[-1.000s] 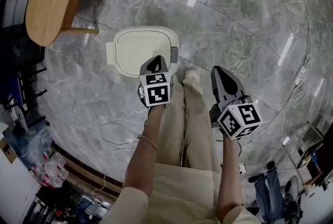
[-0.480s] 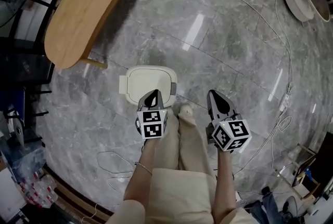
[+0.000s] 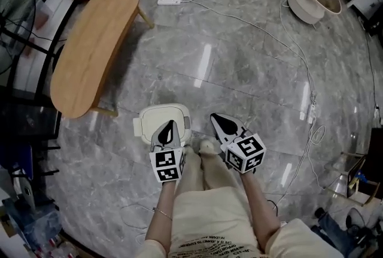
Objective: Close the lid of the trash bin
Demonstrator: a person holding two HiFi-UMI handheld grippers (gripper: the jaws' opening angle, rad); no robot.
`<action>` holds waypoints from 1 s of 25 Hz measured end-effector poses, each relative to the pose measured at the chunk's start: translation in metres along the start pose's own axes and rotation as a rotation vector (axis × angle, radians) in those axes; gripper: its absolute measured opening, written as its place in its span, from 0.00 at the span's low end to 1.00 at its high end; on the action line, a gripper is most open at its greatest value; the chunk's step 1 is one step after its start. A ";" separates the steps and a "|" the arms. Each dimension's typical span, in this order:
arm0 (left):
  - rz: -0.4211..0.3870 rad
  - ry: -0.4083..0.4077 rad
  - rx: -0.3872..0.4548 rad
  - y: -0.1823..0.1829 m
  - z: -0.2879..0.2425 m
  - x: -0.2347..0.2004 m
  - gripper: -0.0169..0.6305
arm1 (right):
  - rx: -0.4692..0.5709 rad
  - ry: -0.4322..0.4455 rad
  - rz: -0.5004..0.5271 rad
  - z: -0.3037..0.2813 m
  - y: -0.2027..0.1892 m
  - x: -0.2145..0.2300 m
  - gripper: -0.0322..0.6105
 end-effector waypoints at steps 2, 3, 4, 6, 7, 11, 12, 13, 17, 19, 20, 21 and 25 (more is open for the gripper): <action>-0.030 -0.021 0.040 0.018 0.013 0.007 0.06 | 0.032 -0.004 0.011 0.011 0.013 -0.004 0.06; -0.046 -0.030 0.059 0.027 0.019 0.012 0.06 | 0.048 -0.009 0.015 0.018 0.019 -0.004 0.06; -0.063 -0.038 0.080 0.036 0.025 0.016 0.06 | 0.064 -0.014 0.022 0.025 0.026 -0.003 0.06; -0.090 -0.050 0.125 0.054 0.036 0.024 0.06 | 0.096 -0.021 0.043 0.038 0.039 -0.001 0.06; -0.099 -0.054 0.144 0.061 0.042 0.026 0.06 | 0.111 -0.024 0.056 0.044 0.046 -0.001 0.06; -0.123 -0.070 0.227 0.092 0.065 0.033 0.06 | 0.180 -0.042 0.087 0.064 0.072 0.002 0.06; -0.129 -0.074 0.250 0.100 0.071 0.035 0.06 | 0.200 -0.046 0.090 0.069 0.079 0.002 0.06; -0.134 -0.077 0.270 0.107 0.076 0.036 0.06 | 0.218 -0.049 0.090 0.073 0.085 0.002 0.06; -0.145 -0.081 0.338 0.130 0.093 0.038 0.06 | 0.271 -0.062 0.092 0.086 0.101 -0.001 0.06; -0.151 -0.071 0.367 0.140 0.101 0.037 0.06 | 0.292 -0.059 0.104 0.090 0.111 -0.003 0.06; -0.152 -0.065 0.382 0.146 0.106 0.035 0.06 | 0.303 -0.057 0.113 0.092 0.117 -0.004 0.06; -0.151 -0.058 0.396 0.150 0.109 0.033 0.06 | 0.315 -0.057 0.121 0.093 0.123 -0.005 0.06; -0.140 -0.041 0.439 0.160 0.120 0.022 0.06 | 0.343 -0.067 0.135 0.098 0.136 -0.007 0.06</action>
Point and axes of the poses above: the fingertips, and each gripper's own axes: z backward along the fingers, x to its right, y out of its top, the point moved 3 cm from there along z, backward along the fingers, and after that the axes turned 13 degrees about -x, right-handed, at the moved point
